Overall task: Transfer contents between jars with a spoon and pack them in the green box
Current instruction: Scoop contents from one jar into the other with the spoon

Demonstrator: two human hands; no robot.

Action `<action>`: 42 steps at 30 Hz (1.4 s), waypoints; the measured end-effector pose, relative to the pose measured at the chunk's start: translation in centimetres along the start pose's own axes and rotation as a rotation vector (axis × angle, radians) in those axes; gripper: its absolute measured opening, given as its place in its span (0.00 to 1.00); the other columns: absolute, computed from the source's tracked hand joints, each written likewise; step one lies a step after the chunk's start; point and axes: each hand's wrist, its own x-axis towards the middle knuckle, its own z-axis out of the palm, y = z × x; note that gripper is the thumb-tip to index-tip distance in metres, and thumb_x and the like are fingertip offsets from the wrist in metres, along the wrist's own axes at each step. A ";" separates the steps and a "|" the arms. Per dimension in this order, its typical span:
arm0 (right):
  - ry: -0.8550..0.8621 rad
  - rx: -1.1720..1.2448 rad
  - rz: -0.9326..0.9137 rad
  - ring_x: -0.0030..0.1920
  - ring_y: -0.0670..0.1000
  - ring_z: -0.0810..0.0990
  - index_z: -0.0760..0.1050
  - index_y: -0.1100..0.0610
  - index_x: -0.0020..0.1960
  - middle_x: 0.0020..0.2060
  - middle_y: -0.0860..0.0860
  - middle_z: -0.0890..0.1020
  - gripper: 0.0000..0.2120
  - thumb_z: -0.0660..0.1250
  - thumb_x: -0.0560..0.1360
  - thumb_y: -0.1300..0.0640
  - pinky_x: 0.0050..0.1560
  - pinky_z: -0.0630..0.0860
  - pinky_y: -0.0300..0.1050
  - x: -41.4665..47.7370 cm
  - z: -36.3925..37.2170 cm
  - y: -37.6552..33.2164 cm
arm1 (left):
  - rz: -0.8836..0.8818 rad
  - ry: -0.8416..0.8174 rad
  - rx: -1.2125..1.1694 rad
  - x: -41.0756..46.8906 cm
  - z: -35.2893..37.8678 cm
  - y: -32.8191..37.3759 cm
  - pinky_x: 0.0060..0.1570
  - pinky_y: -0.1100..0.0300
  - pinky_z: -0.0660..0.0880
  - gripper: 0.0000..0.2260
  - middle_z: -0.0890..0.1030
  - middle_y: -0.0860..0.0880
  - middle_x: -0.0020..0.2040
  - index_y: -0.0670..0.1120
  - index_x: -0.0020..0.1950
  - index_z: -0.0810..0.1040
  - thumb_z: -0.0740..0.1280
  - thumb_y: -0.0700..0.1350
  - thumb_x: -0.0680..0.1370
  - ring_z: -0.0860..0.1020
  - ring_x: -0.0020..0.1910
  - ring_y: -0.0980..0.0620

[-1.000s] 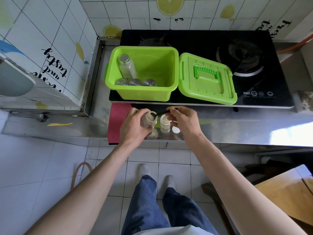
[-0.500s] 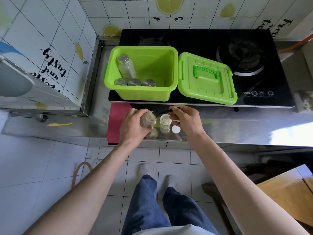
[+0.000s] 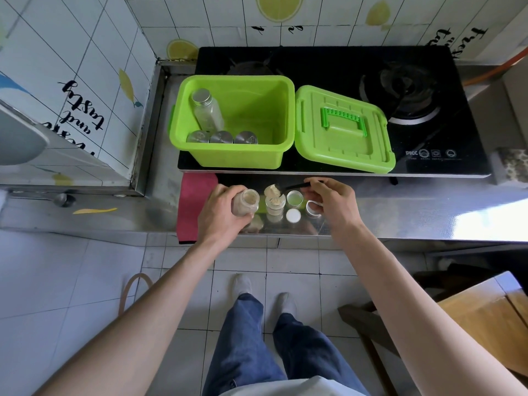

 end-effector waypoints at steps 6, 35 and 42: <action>0.096 -0.090 -0.041 0.35 0.43 0.82 0.84 0.60 0.51 0.37 0.51 0.86 0.08 0.65 0.82 0.60 0.35 0.77 0.34 0.8 -0.8 0.7 | -0.005 -0.008 -0.012 -0.1 0.1 -0.2 0.42 0.58 0.69 0.22 0.73 0.57 0.52 0.60 0.62 0.79 0.79 0.50 0.69 0.76 0.51 0.53; -0.074 -1.184 -0.744 0.49 0.51 0.80 0.83 0.46 0.54 0.47 0.46 0.81 0.07 0.66 0.80 0.53 0.39 0.78 0.47 -0.1 3.0 2.2 | 0.004 0.003 -0.021 -0.7 -0.1 -0.5 0.42 0.57 0.71 0.24 0.73 0.57 0.52 0.60 0.64 0.78 0.80 0.51 0.70 0.75 0.51 0.54; -0.035 -1.092 -0.713 0.47 0.51 0.82 0.83 0.49 0.53 0.47 0.46 0.83 0.07 0.66 0.80 0.53 0.40 0.78 0.46 -0.4 3.0 1.4 | 0.006 0.005 -0.018 -0.8 -0.2 -0.1 0.41 0.58 0.69 0.25 0.72 0.57 0.52 0.59 0.65 0.78 0.80 0.51 0.70 0.74 0.51 0.54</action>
